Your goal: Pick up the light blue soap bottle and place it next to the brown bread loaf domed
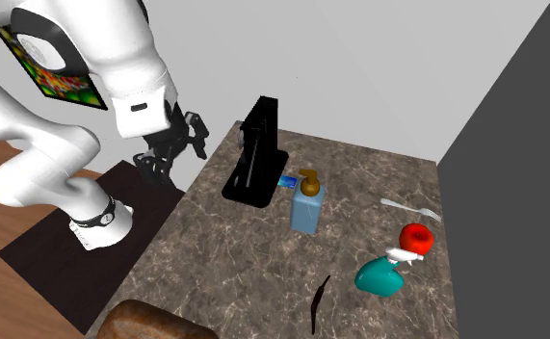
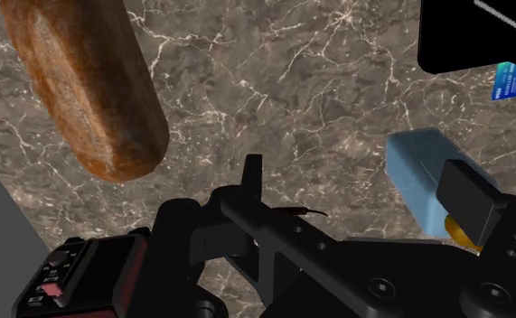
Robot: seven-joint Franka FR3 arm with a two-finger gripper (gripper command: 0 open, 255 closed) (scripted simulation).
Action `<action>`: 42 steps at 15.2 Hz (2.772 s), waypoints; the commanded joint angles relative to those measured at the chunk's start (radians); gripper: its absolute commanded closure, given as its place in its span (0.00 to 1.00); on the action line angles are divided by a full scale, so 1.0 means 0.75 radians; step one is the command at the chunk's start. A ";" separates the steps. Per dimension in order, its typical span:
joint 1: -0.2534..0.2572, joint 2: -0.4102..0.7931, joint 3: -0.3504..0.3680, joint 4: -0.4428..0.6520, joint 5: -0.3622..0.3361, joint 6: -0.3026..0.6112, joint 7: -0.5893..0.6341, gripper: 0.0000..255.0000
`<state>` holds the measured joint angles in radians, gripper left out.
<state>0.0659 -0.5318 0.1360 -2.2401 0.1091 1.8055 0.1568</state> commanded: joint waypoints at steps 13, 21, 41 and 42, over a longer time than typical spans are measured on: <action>0.060 0.646 0.257 0.440 -0.141 0.209 0.340 0.00; 0.175 1.076 0.314 0.855 -0.340 0.184 0.539 0.00; 0.204 1.188 0.303 0.856 -0.389 0.285 0.576 1.00; 0.204 1.188 0.303 0.856 -0.389 0.285 0.576 1.00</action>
<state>0.2192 0.3591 0.3633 -1.5978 -0.1828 2.0193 0.5890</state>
